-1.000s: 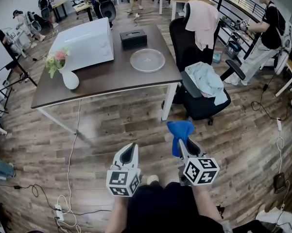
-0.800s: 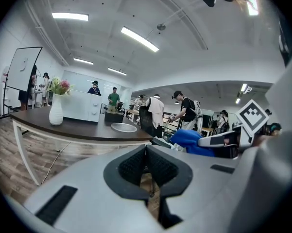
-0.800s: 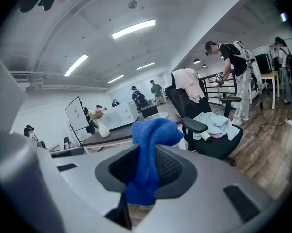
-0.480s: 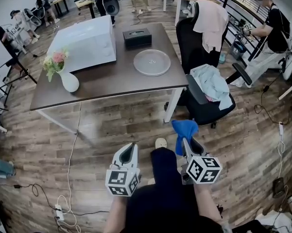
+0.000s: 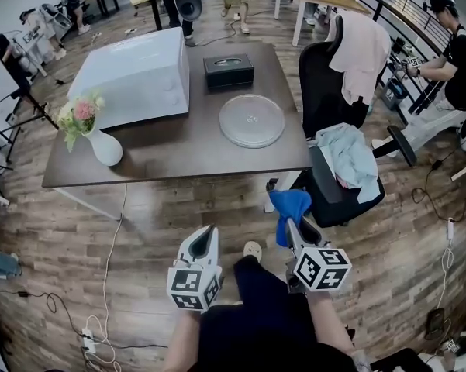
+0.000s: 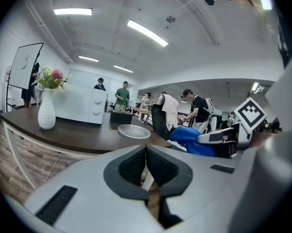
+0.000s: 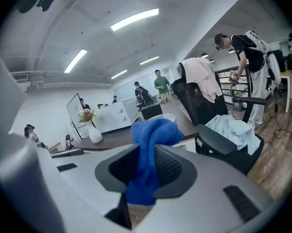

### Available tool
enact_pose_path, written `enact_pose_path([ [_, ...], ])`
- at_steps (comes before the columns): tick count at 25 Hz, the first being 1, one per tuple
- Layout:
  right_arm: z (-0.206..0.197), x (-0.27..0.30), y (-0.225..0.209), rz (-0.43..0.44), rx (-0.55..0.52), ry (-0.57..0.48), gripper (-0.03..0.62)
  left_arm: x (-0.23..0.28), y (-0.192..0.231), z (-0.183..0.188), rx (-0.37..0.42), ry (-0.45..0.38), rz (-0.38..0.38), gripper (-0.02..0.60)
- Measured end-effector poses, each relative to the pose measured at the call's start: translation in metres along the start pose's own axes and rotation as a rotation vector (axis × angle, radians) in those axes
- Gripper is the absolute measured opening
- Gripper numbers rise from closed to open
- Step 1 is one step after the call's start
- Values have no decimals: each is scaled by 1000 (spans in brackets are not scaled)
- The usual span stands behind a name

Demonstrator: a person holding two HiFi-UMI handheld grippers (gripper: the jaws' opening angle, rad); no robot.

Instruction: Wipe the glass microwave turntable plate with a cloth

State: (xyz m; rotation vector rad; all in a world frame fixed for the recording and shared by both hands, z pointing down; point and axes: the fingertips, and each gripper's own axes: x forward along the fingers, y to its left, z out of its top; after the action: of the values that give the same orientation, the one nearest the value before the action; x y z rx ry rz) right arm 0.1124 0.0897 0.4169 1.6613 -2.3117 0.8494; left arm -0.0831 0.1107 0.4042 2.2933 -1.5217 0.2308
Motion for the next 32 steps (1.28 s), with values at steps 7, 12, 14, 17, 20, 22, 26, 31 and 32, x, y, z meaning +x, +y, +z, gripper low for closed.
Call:
enact_pose_path([
  [7, 45, 73, -24, 29, -25, 29, 81, 80, 22, 31, -16, -1, 22, 5],
  [12, 62, 120, -41, 54, -38, 54, 81, 129, 35, 42, -17, 4, 40, 5],
  [14, 67, 136, -44, 70, -47, 61, 81, 144, 40, 45, -20, 3, 51, 5],
  [17, 74, 155, -48, 95, -63, 63, 81, 163, 46, 46, -19, 7, 66, 5],
  [20, 78, 170, -50, 114, -82, 71, 81, 179, 50, 46, -16, 25, 79, 5],
  [22, 80, 176, -50, 123, -91, 76, 81, 190, 53, 48, -27, 29, 87, 5],
  [26, 80, 182, -50, 127, -91, 82, 81, 215, 68, 57, -110, 10, 94, 6],
  [31, 82, 191, -57, 111, -85, 95, 81, 251, 96, 56, -222, 22, 129, 6],
  [32, 82, 194, -58, 105, -84, 99, 81, 259, 103, 55, -228, 30, 136, 6],
])
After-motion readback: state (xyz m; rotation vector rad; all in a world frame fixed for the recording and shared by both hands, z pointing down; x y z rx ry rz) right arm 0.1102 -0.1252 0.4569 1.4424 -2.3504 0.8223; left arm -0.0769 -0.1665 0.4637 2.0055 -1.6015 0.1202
